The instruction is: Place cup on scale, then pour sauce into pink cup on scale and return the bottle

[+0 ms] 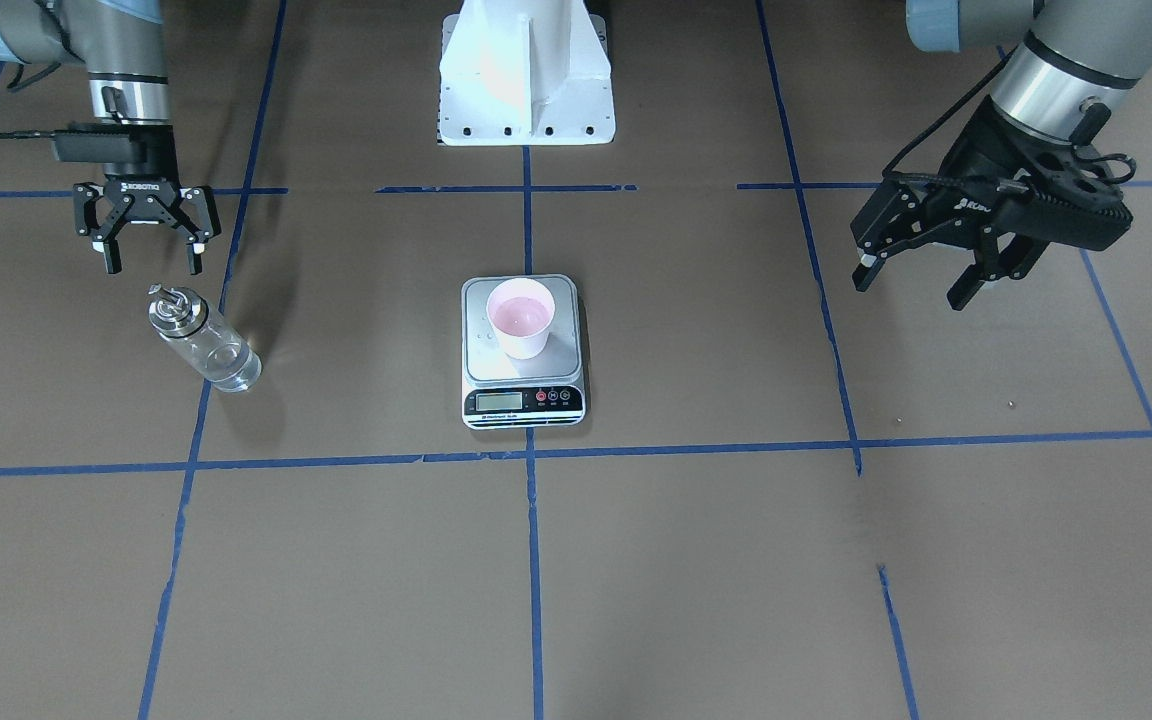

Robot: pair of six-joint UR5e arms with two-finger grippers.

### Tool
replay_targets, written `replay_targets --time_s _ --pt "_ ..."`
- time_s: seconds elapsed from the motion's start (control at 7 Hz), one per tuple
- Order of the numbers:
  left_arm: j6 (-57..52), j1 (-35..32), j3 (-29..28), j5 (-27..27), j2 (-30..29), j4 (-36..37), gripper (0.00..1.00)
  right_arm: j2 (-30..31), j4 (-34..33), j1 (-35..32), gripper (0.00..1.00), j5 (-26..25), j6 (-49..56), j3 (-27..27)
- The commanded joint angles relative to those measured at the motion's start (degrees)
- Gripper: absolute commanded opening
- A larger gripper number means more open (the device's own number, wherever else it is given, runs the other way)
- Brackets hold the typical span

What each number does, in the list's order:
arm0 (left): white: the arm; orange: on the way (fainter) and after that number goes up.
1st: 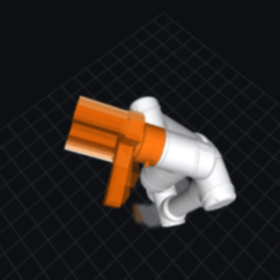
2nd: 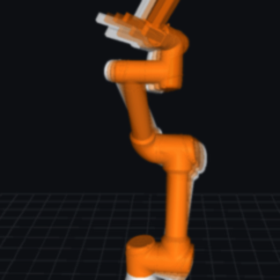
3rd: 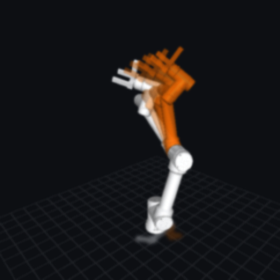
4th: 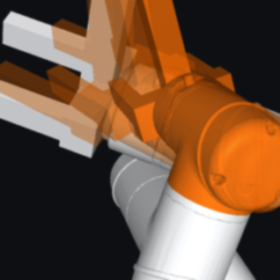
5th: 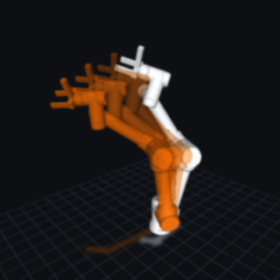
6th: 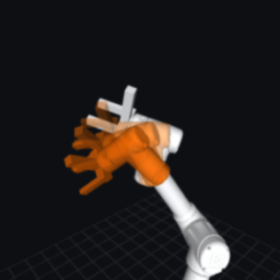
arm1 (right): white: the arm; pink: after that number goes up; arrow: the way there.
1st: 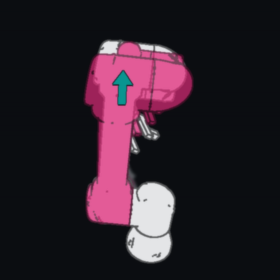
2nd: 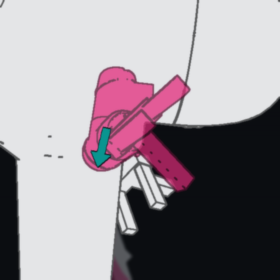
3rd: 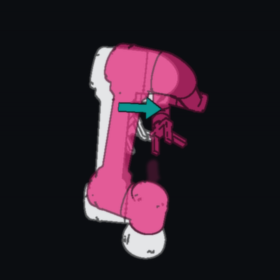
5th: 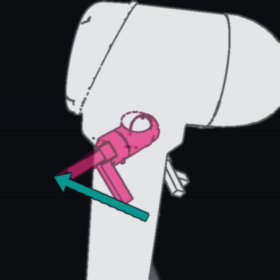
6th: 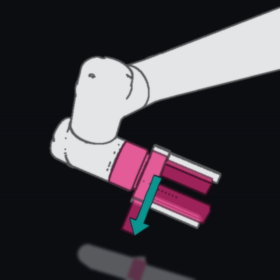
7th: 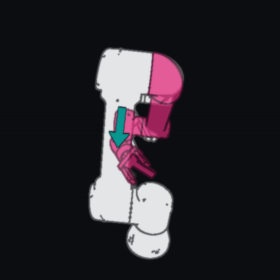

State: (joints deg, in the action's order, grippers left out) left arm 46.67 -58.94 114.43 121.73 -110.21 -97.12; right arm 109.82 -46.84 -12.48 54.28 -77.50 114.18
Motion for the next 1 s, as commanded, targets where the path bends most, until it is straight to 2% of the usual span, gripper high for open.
replay_targets --time_s 0.0,0.14,0.29,0.43,0.71,0.86 --pt "-0.09 0.05 -0.08 0.00 0.61 0.00 1.00 0.93 4.21 -10.57 1.00 13.24 10.04 -1.84" --pt "-0.35 0.05 -0.26 0.09 1.22 0.09 1.00 0.23 4.21 -20.55 1.00 26.18 16.78 -2.64" --pt "-1.05 0.14 -0.61 0.09 2.10 0.00 1.00 -1.26 4.13 -29.70 1.00 36.49 24.77 -5.08" --pt "-2.71 0.14 -0.79 0.17 3.67 0.00 1.00 -4.66 3.86 -39.54 1.00 48.00 33.64 -10.50" --pt "-9.29 -0.91 -1.83 0.09 5.44 0.00 1.00 -14.31 2.29 -57.73 1.00 69.28 47.01 -26.81" --pt "-16.45 -3.35 -5.76 0.35 5.53 0.00 1.00 -18.63 -1.98 -63.66 1.00 75.30 54.74 -31.51"
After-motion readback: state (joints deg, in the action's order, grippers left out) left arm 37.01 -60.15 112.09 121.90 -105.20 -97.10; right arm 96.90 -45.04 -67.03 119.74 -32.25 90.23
